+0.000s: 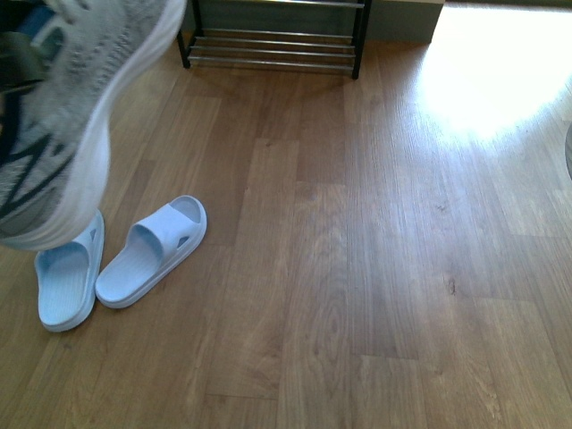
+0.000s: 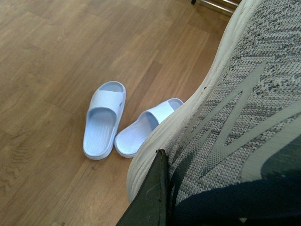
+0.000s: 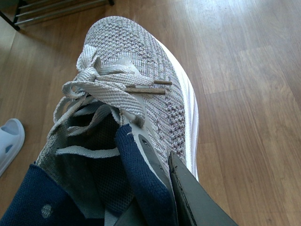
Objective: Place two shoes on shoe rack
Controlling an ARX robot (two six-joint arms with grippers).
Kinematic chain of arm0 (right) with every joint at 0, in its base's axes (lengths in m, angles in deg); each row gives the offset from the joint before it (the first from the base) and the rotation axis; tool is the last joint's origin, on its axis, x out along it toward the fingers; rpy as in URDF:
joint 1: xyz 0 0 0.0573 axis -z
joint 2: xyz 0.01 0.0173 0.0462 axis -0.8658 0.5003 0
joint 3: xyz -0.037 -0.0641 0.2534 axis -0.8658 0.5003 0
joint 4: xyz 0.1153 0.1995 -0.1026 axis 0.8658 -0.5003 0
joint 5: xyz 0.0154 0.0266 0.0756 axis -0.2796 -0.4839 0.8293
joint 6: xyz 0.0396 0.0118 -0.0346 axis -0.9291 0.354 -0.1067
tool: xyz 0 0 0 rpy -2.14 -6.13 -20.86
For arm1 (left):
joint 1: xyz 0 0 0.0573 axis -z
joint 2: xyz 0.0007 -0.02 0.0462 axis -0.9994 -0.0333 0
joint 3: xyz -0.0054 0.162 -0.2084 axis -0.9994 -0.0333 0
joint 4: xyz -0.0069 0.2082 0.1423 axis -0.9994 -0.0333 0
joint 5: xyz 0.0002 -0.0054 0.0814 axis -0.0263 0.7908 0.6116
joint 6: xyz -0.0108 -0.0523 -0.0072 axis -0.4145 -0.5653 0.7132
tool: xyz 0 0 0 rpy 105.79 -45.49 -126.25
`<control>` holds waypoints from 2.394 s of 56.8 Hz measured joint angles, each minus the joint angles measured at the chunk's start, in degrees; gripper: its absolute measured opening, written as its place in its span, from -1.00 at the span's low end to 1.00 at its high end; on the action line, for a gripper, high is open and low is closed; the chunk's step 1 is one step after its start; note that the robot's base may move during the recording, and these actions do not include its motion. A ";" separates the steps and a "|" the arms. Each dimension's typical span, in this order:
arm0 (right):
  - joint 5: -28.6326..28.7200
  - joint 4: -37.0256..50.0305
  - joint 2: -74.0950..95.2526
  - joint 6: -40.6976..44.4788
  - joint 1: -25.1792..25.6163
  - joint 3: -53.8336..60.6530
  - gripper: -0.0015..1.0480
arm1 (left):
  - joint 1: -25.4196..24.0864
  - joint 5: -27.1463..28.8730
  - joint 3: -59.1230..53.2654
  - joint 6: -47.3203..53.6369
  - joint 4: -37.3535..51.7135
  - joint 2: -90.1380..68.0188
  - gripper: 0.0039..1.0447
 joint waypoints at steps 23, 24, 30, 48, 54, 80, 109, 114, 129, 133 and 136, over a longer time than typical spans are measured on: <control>0.00 0.00 0.00 0.00 0.00 0.00 -0.98 | -6.84 0.33 -7.10 1.70 -12.76 24.13 -0.98; 0.00 0.00 0.00 0.00 0.00 0.00 -0.98 | -6.93 0.33 -7.17 1.75 -12.83 24.57 -0.98; 0.02 0.00 0.00 0.00 0.00 0.00 -0.98 | -6.95 0.15 -7.17 1.79 -12.83 24.83 -0.98; 0.00 0.00 0.00 0.00 0.00 0.00 -0.98 | -6.99 0.15 -7.17 1.81 -12.83 24.85 -0.98; 0.00 0.00 0.00 0.00 0.00 0.00 -0.98 | -7.02 0.17 -7.17 1.79 -12.83 24.85 -0.98; 0.02 0.00 0.00 0.00 0.00 0.00 -0.98 | -7.02 0.15 -7.17 1.79 -12.83 24.94 -0.98; 0.39 0.00 0.00 0.00 -0.20 0.02 -0.98 | -7.23 0.26 -7.19 1.79 -12.83 25.00 -0.98; -0.11 0.00 0.02 0.00 -0.20 0.02 -0.98 | -7.23 0.11 -7.21 1.81 -12.83 25.05 -0.98; -0.28 0.00 0.02 0.00 0.04 0.02 -0.98 | -7.06 0.11 -7.23 1.88 -12.83 25.07 -0.98; -0.17 0.00 0.00 0.00 0.04 0.04 -0.98 | -7.06 -0.04 -7.23 1.86 -12.83 25.07 -0.98; -0.02 0.00 0.00 0.00 0.04 0.04 -0.98 | -7.06 0.09 -7.23 1.88 -12.83 25.07 -0.98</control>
